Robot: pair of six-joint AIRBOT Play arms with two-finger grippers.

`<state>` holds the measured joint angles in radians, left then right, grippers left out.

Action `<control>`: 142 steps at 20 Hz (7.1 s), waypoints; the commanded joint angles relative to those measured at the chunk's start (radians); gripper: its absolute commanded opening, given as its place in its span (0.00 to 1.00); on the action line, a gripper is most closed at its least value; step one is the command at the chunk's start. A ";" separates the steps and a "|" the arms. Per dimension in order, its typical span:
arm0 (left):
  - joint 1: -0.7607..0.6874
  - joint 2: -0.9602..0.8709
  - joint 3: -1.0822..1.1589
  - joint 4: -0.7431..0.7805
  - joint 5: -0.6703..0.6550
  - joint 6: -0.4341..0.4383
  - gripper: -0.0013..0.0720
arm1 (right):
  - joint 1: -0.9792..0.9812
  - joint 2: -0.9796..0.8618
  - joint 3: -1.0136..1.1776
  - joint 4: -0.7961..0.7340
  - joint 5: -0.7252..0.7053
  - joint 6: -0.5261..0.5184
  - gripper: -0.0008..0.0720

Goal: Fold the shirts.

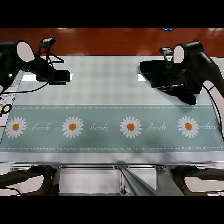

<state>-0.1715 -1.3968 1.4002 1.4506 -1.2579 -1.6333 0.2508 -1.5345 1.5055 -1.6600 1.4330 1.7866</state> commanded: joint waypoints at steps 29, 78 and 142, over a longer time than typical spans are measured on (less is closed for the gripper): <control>0.031 0.031 -0.062 0.171 0.134 0.001 0.71 | -0.139 0.025 0.030 -0.293 -0.179 -0.005 0.58; 0.248 0.758 -0.492 0.054 0.309 -0.074 0.71 | 0.342 0.370 0.451 0.108 -0.146 -0.269 0.04; 0.393 -0.021 -0.622 -0.742 0.044 0.551 0.04 | -0.060 0.396 -1.014 0.872 -0.649 -0.325 0.58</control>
<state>0.2180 -1.4208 0.7658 0.7067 -1.2102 -1.0824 0.1387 -1.0565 0.4908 -0.8570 0.8448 1.5085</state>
